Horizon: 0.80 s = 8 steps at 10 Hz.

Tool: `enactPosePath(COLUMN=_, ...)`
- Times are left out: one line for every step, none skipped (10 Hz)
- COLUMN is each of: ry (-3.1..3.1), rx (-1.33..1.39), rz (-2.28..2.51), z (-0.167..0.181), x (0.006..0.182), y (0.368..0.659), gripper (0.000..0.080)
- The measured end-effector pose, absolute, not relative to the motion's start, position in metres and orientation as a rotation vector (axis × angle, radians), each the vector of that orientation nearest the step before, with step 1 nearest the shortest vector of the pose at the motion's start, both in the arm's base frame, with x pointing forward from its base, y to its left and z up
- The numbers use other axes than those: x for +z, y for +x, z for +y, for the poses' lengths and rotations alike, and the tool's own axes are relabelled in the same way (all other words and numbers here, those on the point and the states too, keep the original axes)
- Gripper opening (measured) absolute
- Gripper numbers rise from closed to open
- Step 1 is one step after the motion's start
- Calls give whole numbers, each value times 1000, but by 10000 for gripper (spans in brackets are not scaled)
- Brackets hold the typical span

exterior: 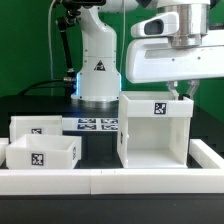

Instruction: Assemble drawer

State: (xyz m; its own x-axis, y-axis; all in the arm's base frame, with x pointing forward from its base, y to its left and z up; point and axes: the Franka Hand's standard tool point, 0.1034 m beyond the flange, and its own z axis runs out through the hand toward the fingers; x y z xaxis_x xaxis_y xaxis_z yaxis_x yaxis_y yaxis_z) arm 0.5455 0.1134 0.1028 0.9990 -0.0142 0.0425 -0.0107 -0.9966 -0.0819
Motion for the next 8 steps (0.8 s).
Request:
enactPosePath(ry=-3059, rx=-66, rz=38, z=110, x=103, y=556, gripper=38)
enactPosePath(ry=-3061, rx=-76, rz=16, z=104, x=103, y=568, gripper=38)
enactPosePath(ry=-3063, rx=-113, rz=-22, z=94, x=103, y=583, gripper=38)
enactPosePath(ry=-3063, rx=-143, rz=-49, z=89, x=104, y=589, gripper=38)
enactPosePath(ry=-3062, rx=-144, rz=-31, z=91, x=104, y=589, gripper=38)
enactPosePath(ry=-3062, rx=-144, rz=-34, z=91, x=104, y=589, gripper=38)
enactPosePath(ry=-3058, rx=-142, rz=27, z=92, x=105, y=589, gripper=38)
enactPosePath(ry=-3045, rx=-140, rz=149, z=93, x=105, y=590, gripper=38)
